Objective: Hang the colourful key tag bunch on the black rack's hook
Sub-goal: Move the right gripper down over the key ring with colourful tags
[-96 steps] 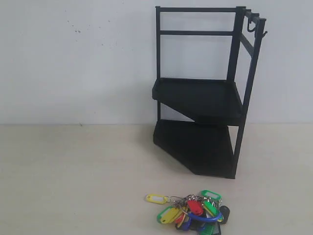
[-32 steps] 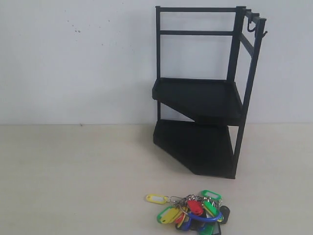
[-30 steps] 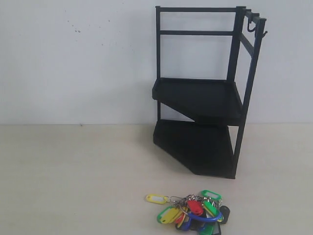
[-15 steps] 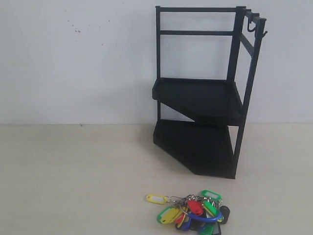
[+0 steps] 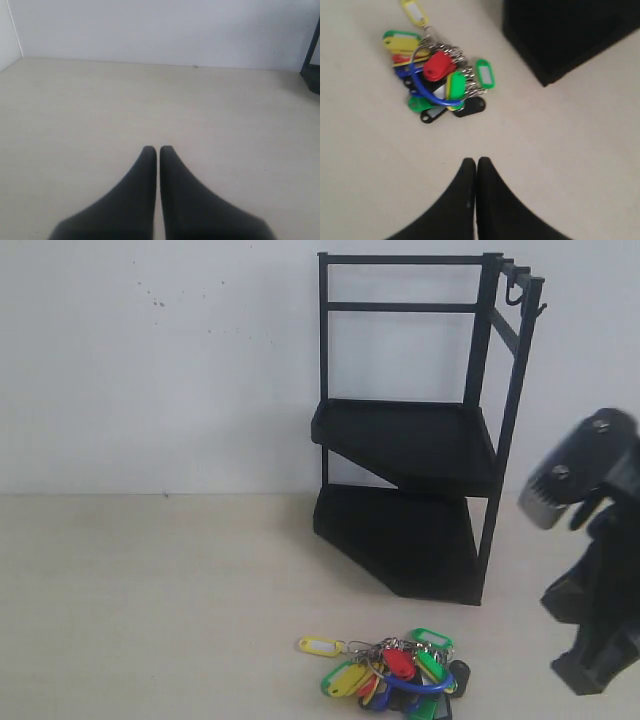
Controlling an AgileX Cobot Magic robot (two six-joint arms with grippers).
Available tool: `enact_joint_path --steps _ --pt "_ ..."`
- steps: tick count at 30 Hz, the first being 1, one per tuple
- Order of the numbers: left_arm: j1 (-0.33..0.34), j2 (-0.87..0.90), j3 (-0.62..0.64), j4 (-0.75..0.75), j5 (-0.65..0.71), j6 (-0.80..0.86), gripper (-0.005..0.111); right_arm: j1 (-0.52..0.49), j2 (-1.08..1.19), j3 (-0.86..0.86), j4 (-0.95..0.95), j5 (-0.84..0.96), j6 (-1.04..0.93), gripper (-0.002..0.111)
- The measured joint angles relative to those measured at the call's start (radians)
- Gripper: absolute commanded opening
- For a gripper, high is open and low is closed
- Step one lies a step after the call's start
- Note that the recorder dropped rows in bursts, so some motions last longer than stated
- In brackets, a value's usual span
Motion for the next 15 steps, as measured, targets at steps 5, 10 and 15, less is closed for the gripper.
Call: enact_joint_path --steps 5,10,15 --pt "0.0 0.0 0.0 0.0 0.0 0.0 0.004 0.099 0.248 -0.136 -0.013 0.054 -0.041 0.019" --pt "0.0 0.0 0.0 0.0 0.0 0.0 0.004 0.162 0.41 -0.23 -0.071 0.058 -0.048 0.044" --pt "0.0 0.0 0.0 0.0 0.0 0.0 0.004 0.217 0.544 -0.311 -0.169 0.092 -0.048 0.043"
